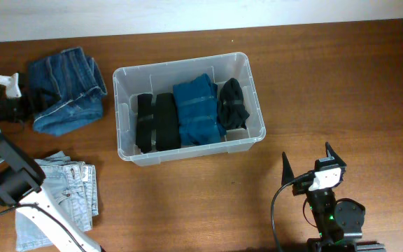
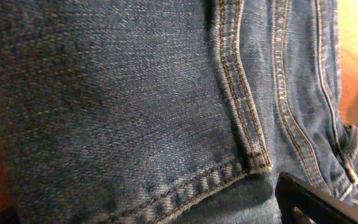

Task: Pack container
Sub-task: 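Lower the left gripper onto the dark-blue jeans and grasp its edge, then lift the dark-blue jeans and carry it right over the container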

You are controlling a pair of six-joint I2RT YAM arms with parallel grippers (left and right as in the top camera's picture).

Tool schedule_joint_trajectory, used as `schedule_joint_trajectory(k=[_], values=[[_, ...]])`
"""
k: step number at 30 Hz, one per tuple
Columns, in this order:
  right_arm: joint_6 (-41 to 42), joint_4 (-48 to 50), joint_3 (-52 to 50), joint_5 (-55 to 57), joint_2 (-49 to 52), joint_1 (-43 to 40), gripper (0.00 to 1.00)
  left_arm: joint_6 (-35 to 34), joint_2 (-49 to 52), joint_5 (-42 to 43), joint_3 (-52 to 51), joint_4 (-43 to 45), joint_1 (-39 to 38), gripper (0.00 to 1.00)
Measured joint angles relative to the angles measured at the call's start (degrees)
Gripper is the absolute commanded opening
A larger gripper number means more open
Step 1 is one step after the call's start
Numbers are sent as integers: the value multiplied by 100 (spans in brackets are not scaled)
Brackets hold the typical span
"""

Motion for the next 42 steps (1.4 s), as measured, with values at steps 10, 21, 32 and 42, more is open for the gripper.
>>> schedule_joint_trajectory(k=[10, 21, 32, 42], values=[[0, 0, 0, 2, 0, 0, 98, 0, 20, 133, 4, 0, -243, 99], [4, 0, 0, 2, 0, 0, 98, -90, 186, 260, 2, -35, -240, 1], [2, 0, 0, 2, 0, 0, 98, -713, 282, 824, 63, -96, -177, 1], [2, 0, 0, 2, 0, 0, 99, -861, 498, 1482, 1709, -1460, -201, 1]])
